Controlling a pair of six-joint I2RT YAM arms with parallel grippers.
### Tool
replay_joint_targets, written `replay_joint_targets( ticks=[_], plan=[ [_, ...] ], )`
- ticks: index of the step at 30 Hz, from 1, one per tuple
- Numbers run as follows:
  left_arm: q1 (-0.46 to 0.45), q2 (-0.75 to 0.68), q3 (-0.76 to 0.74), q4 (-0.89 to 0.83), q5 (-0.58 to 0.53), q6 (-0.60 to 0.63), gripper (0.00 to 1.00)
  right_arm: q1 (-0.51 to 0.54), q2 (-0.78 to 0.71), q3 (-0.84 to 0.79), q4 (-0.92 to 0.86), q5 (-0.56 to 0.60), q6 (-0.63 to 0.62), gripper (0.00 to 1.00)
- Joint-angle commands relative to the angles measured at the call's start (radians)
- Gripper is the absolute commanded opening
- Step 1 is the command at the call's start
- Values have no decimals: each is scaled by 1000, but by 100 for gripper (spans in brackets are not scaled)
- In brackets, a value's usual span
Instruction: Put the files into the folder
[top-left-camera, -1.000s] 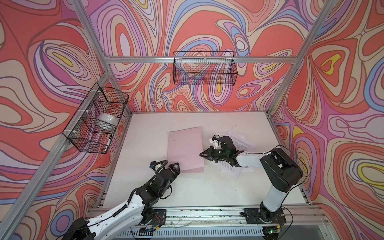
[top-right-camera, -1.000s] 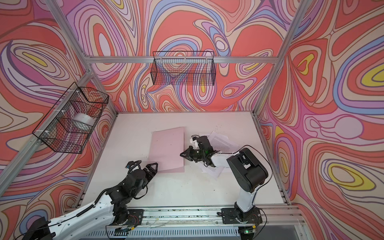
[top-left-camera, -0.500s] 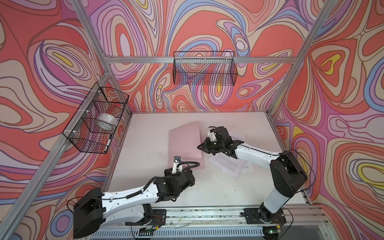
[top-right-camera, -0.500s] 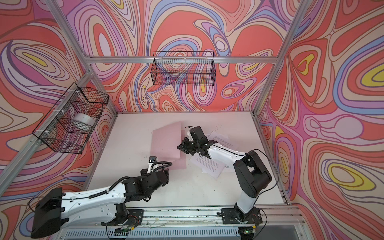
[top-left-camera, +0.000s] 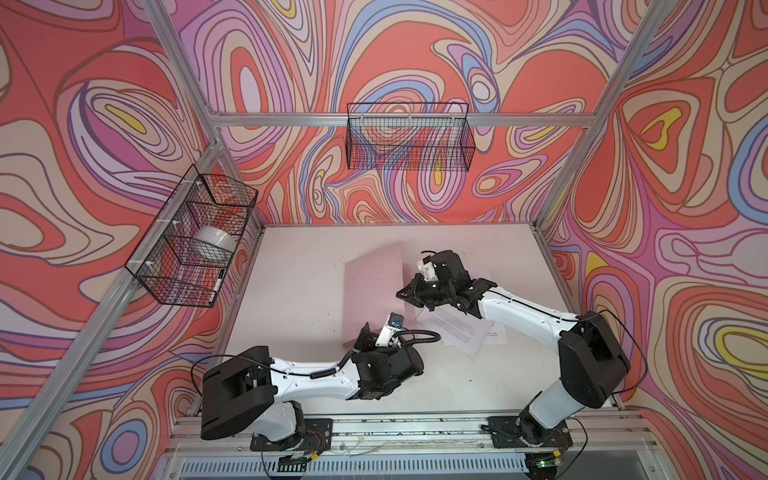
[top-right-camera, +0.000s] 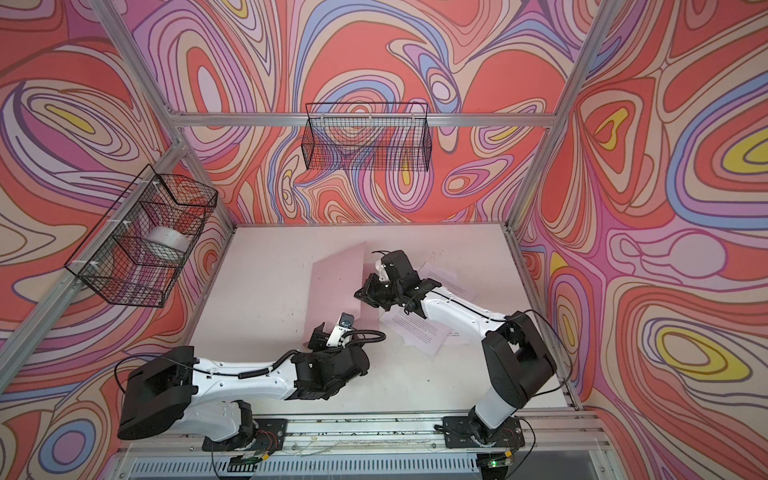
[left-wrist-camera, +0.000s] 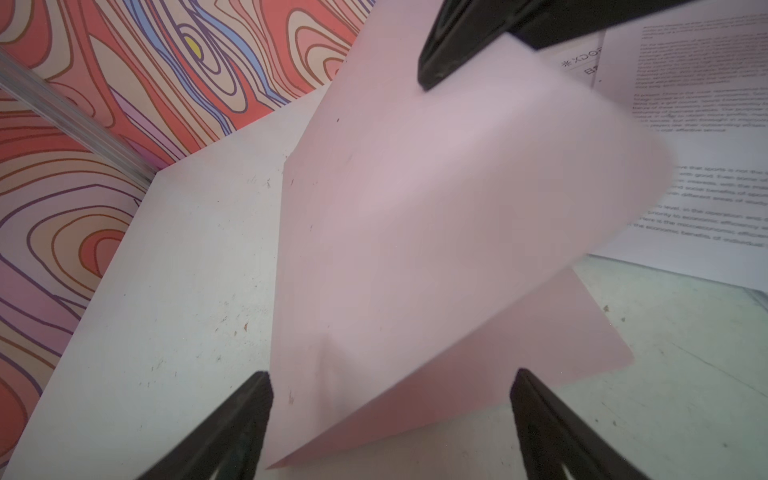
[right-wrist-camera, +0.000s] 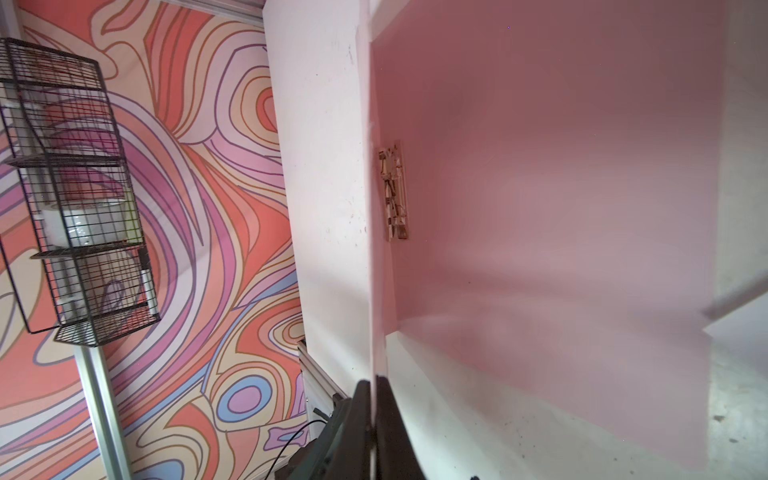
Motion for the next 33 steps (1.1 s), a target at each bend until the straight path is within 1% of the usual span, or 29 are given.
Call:
replay_joint_targets(
  ticks=[1,6,7,8,12,18,19,22,24,27,30,32,33],
  plan=[
    [24,22,18,84,-7,87,72,8,-39,-21,21,-28,12,0],
    [62,-2,-11,134,41,95,27,11,-35,-19,26,-43,6,0],
    [68,-7,-16,137,44,89,15,11,-34,-17,24,-42,3,0],
    [71,-11,-14,130,42,82,0,11,-30,-15,25,-45,2,0],
    [73,-14,7,86,25,71,0,11,-18,-6,31,-58,-3,0],
    [80,-81,-28,115,51,97,0,12,4,13,34,-73,-5,0],
    [84,-102,-38,118,56,98,0,11,7,17,35,-79,-7,4],
    [104,-166,-61,110,63,83,0,7,13,39,34,-92,-22,26],
    [114,-204,-74,110,66,94,0,-4,16,84,-9,-100,-65,38],
    [123,-260,-90,105,56,112,0,-18,10,164,-92,-85,-151,50],
    [143,-324,-109,103,87,106,0,-36,0,202,-129,-79,-189,54],
    [159,-363,-120,93,102,91,0,-52,-13,199,-130,-77,-200,55],
    [168,-382,-128,84,108,78,0,-60,-23,191,-124,-77,-205,57]
  ],
)
